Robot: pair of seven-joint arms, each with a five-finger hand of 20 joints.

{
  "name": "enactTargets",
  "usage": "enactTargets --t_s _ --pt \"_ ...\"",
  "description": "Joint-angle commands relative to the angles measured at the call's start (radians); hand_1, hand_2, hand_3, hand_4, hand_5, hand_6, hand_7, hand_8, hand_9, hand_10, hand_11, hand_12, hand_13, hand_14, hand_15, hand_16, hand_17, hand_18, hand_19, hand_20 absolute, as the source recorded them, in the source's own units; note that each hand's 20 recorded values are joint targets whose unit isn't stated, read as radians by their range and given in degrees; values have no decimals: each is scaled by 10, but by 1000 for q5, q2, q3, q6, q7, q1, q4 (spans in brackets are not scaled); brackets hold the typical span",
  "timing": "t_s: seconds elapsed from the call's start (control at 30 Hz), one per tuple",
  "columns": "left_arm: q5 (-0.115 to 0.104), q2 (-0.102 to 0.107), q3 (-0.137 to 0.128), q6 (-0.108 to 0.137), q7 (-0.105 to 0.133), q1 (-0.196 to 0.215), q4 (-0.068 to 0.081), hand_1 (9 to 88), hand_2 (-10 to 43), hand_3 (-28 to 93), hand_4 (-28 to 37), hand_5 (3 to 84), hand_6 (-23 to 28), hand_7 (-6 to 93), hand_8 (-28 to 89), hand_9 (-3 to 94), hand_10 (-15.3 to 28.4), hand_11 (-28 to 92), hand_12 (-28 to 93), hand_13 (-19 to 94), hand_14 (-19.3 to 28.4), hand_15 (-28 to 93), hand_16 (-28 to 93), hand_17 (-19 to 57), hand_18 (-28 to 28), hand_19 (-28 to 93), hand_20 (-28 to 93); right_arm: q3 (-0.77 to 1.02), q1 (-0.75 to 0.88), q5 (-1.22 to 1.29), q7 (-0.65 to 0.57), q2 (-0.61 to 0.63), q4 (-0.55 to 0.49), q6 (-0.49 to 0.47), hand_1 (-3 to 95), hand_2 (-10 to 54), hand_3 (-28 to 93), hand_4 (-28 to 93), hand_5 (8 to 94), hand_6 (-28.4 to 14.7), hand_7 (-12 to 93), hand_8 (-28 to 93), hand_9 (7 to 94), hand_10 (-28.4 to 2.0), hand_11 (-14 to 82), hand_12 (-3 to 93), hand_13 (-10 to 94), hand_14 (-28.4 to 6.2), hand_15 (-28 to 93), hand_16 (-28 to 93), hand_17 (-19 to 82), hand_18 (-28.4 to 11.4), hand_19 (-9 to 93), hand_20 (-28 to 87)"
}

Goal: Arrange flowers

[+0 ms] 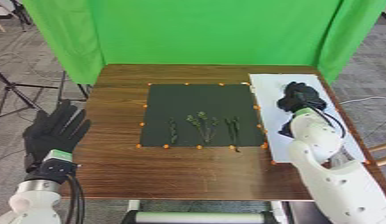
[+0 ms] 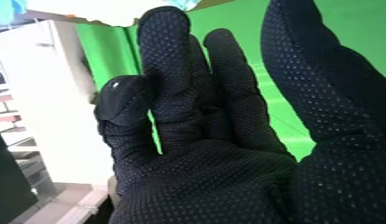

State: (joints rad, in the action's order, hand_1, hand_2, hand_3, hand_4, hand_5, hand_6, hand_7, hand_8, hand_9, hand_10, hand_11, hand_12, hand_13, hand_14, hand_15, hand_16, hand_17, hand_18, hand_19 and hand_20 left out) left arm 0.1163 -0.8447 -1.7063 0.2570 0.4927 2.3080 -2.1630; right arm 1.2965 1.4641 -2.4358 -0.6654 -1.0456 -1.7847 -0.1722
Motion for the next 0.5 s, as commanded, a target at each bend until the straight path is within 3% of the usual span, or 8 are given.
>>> enactTargets --t_s 0.03,0.27,0.5 --pt "9 -10 -8 -8 -10 11 -5 260 103 733 -283 389 61 141 -93 291 119 190 96 202 127 319 -81 -40 121 325 87 67 35 27 -25 47 -45 -55 454 -95 820 -279 527 -63 173 -113 530 -146 121 138 627 -100 590 315 384 -215 922 374" --pt "13 -13 -11 -11 -18 9 -4 260 104 734 -283 390 61 141 -93 293 118 191 96 203 127 320 -81 -41 122 328 88 84 56 54 -15 46 -36 -125 469 -95 807 -282 550 -56 174 -116 555 -140 119 141 639 -87 566 337 385 -215 921 377" --pt "9 -5 -8 -12 -12 11 -4 260 106 731 -283 391 61 142 -93 294 118 191 95 204 128 322 -81 -41 122 329 88 72 47 55 12 46 0 -120 509 -95 773 -281 541 -51 170 -119 547 -131 113 139 645 -73 540 354 385 -214 919 378"
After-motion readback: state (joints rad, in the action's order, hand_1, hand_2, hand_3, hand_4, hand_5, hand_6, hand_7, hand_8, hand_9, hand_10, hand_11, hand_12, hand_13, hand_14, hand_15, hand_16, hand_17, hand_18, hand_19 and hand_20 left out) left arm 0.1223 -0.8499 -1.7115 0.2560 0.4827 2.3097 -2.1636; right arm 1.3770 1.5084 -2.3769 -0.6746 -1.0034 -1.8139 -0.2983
